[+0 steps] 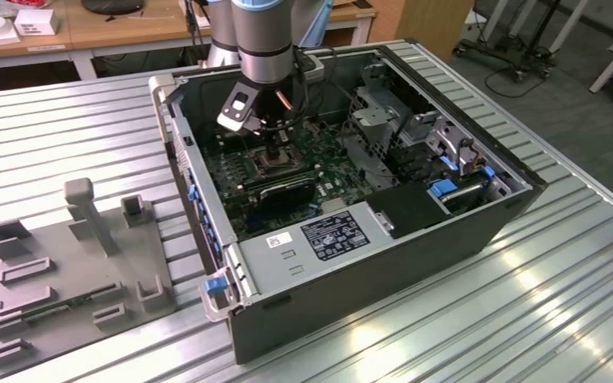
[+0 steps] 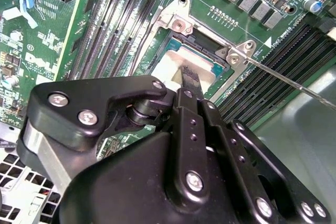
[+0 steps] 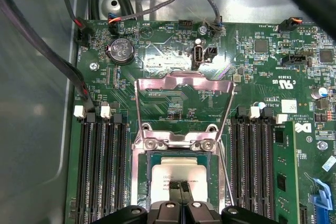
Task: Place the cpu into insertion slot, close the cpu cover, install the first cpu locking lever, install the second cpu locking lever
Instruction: 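Place the cpu into insertion slot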
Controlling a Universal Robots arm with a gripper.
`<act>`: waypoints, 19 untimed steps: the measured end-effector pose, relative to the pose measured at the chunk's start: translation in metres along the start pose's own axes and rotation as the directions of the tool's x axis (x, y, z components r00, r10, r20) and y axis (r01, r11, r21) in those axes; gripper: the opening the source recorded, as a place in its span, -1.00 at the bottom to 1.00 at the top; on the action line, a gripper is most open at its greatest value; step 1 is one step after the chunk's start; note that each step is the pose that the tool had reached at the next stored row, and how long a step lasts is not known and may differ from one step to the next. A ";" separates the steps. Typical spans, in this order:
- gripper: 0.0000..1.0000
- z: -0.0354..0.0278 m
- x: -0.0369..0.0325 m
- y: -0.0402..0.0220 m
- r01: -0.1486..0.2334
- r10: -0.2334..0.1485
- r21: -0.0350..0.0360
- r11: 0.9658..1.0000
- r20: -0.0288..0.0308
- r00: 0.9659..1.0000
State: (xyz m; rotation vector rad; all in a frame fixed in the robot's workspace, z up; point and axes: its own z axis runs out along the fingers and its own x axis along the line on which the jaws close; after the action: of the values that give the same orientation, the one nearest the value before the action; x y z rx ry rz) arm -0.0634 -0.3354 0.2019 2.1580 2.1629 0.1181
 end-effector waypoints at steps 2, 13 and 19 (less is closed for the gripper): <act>-0.80 0.0000 0.0000 0.0000 0.000 0.000 0.000 1.000 0.000 1.000; -0.80 0.0011 0.0000 -0.0001 0.000 0.000 0.000 1.000 0.000 1.000; -0.80 0.0020 -0.0005 -0.0003 0.000 0.000 0.000 1.000 0.000 1.000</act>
State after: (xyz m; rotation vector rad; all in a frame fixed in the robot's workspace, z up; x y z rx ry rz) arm -0.0634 -0.3359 0.1999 2.1581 2.1627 0.1185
